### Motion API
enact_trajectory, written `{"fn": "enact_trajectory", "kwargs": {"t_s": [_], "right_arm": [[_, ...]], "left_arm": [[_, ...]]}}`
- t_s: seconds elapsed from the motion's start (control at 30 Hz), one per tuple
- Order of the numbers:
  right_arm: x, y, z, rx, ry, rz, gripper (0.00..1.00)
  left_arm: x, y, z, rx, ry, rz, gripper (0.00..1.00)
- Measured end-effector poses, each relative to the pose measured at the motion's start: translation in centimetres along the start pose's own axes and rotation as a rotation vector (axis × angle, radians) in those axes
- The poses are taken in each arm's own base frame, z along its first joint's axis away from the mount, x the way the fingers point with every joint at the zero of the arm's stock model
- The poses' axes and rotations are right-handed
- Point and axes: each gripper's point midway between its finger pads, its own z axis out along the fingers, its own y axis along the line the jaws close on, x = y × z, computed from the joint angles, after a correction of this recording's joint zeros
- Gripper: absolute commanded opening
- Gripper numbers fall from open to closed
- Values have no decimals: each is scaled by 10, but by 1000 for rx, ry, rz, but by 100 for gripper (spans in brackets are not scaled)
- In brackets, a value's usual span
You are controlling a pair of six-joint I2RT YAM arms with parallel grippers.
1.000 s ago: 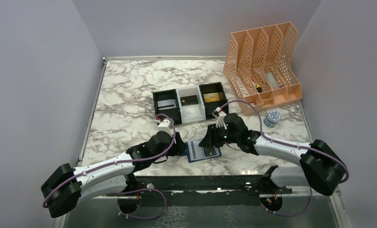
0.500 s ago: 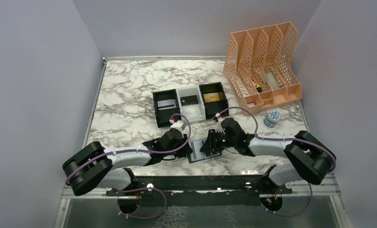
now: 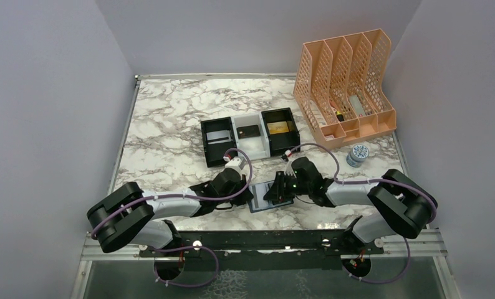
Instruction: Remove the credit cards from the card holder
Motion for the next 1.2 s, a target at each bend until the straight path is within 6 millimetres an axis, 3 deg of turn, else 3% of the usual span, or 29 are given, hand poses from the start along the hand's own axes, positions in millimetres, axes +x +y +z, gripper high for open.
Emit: {"fn": "enact_trajectory", "kwargs": {"t_s": [0.1, 0.3, 1.2], "right_arm": [[1, -3, -2, -16, -11, 22, 8], [4, 2, -7, -83, -7, 62, 1], [6, -9, -31, -182, 51, 88, 3]], "left_arm": [[0, 0, 0, -1, -2, 1, 10], [0, 1, 1, -3, -3, 2, 8], [-4, -1, 10, -1, -17, 1, 5]]}}
